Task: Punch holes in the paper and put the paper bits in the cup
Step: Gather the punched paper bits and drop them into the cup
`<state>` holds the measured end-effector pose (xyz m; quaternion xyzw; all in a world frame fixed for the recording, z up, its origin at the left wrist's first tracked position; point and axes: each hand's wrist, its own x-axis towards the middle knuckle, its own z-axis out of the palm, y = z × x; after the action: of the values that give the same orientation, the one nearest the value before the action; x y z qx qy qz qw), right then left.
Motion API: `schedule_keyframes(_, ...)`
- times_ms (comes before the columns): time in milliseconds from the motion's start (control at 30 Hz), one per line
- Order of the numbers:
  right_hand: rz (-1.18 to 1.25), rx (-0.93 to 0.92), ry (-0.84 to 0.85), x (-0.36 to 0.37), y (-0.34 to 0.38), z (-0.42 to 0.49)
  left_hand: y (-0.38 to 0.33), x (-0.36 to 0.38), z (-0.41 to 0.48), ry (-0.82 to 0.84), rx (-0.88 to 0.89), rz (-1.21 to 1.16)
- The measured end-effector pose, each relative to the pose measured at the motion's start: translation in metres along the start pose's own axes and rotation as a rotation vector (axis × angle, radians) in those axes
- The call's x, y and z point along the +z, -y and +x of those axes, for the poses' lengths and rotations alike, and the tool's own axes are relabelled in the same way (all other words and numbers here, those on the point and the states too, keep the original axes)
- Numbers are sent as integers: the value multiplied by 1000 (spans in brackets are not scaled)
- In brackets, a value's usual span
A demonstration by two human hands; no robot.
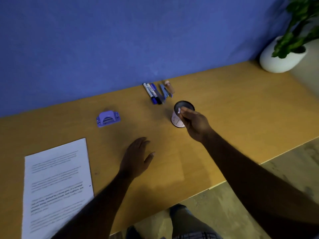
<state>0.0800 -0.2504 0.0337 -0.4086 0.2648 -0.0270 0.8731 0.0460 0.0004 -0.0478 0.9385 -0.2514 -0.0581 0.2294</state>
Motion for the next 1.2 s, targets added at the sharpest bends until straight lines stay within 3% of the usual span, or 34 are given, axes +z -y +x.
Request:
schedule_keyframes(100, -375, -172, -88, -16, 20, 17, -5, 3, 9, 9, 16, 0)
schedule_keyframes(267, -1350, -588, -33, -22, 39, 37, -7, 8, 19, 32, 42, 74)
schedule_keyframes(433, -1757, -607, 50, -12, 44, 46, -5, 12, 23, 67, 24, 149)
schedule_keyframes(800, -1864, -533, 100, -3, 50, 50, 9, 2, 18, 116, -42, 166)
schedule_keyframes(967, -1922, -522, 131, 0, 46, 49, 24, -7, 8, 24, -7, 173)
schedule_keyframes(1100, -1860, -793, 162, 5, 41, 37, 45, -16, -12, -8, 12, 164)
schedule_keyframes(1200, -1710, -919, 281, 10, 25, 17, 56, -21, -30, 28, -1, 161)
